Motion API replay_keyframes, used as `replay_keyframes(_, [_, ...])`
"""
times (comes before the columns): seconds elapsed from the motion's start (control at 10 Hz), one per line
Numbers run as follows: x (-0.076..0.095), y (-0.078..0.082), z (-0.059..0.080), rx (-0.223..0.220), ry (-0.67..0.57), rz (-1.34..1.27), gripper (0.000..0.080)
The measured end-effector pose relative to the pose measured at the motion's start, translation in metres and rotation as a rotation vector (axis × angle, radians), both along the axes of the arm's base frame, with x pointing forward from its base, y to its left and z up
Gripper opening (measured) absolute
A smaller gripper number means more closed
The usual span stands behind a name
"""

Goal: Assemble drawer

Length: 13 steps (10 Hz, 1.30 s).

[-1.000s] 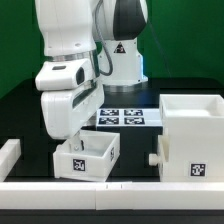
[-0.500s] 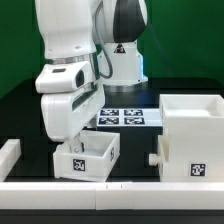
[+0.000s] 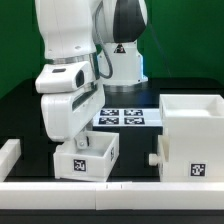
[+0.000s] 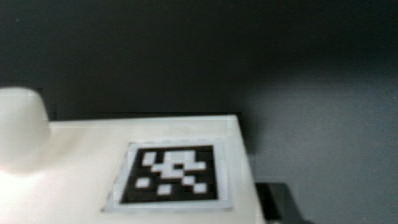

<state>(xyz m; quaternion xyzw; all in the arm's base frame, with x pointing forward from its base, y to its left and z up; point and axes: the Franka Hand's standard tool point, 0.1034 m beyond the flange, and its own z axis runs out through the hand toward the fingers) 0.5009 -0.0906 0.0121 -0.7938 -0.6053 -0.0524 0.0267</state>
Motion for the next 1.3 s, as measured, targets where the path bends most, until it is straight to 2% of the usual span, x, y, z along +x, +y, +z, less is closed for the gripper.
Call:
replay_keyframes(0.2, [0.005,0.003,0.007,-0.011,-0.016,0.022,0.0037])
replay_keyframes(0.4, [0.018,0.008,0.032,-0.046,-0.059,0.081,0.0037])
replay_keyframes(0.6, [0.031,0.023,0.054,-0.086,-0.102,0.169,0.0037])
replay_keyframes(0.8, [0.029,0.021,0.050,-0.081,-0.093,0.160,0.0038])
replay_keyframes(1.3, [0.028,0.022,0.049,-0.081,-0.092,0.160,0.0038])
